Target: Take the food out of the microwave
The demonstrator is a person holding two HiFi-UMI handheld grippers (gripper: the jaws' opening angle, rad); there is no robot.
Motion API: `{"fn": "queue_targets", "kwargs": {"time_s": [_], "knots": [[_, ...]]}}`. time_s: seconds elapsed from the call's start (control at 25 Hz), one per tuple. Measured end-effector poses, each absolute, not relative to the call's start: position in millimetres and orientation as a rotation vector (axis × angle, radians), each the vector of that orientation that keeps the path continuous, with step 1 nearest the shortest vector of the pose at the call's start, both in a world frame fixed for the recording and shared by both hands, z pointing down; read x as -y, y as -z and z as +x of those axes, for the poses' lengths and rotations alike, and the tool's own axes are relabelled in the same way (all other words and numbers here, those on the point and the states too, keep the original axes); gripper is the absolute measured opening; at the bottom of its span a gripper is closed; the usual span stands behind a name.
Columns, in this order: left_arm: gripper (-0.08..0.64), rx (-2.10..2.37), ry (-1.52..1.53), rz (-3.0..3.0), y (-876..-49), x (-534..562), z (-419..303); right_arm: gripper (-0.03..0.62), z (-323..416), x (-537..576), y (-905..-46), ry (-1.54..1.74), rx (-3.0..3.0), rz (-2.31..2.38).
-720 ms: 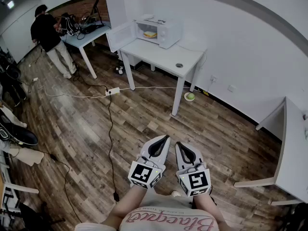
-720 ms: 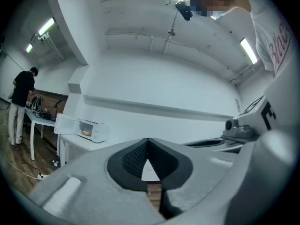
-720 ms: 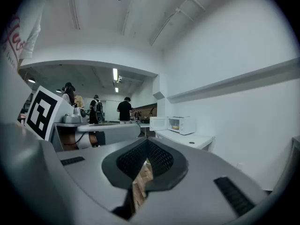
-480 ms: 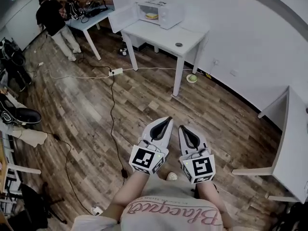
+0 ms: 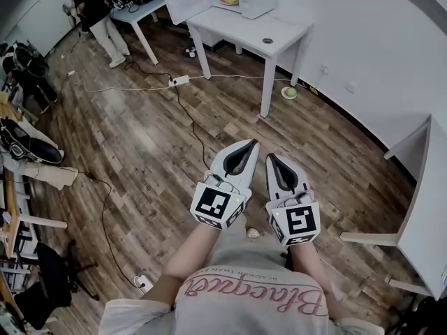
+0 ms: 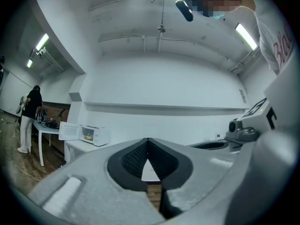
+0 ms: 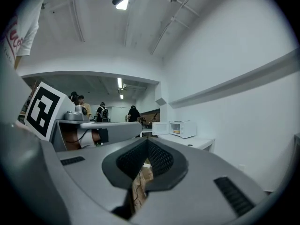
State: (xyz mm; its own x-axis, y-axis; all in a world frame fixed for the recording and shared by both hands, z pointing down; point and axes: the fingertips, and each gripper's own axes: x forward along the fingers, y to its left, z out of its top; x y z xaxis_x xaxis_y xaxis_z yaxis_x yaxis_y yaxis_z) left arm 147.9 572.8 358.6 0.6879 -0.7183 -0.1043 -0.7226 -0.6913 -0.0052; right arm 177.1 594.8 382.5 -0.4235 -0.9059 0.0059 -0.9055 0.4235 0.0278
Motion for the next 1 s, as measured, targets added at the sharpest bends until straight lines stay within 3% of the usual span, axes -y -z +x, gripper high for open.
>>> {"fn": "queue_targets", "kwargs": {"time_s": [1.0], "knots": [[0.005,-1.255,-0.175,-2.854,-350.5,-370.7,79.0,0.011,117.1,-400.0,-378.0,0.055,2.572,1.644]]}}
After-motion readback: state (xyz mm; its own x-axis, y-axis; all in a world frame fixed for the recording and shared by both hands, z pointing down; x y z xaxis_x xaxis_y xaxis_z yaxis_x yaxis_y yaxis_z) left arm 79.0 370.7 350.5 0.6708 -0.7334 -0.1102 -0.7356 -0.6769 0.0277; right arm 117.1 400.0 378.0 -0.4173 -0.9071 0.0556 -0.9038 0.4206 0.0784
